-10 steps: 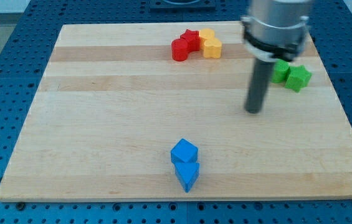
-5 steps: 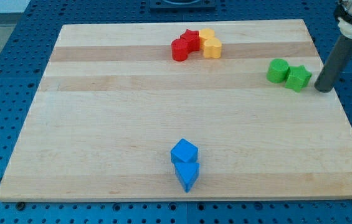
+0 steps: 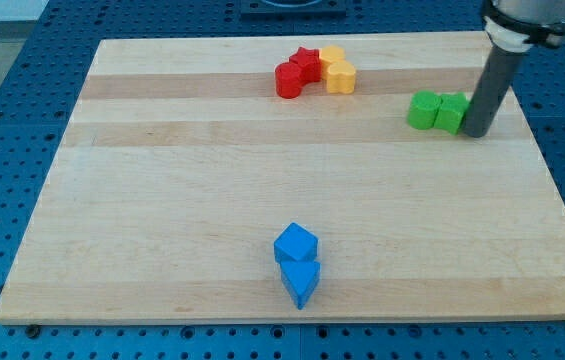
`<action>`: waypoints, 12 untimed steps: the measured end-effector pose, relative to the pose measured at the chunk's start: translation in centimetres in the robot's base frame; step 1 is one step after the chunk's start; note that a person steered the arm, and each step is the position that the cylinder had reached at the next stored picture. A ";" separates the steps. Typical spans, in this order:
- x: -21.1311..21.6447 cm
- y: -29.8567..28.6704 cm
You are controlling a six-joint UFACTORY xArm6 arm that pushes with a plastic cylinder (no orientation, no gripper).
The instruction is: Push the group of green blocks towards the yellow heart
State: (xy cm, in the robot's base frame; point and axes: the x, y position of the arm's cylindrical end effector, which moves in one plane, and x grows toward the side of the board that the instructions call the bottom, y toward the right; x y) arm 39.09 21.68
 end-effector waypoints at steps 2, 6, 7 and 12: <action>-1.6 -3.1; -2.2 -1.7; -2.2 0.7; -2.4 -6.6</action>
State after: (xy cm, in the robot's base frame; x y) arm 36.67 15.13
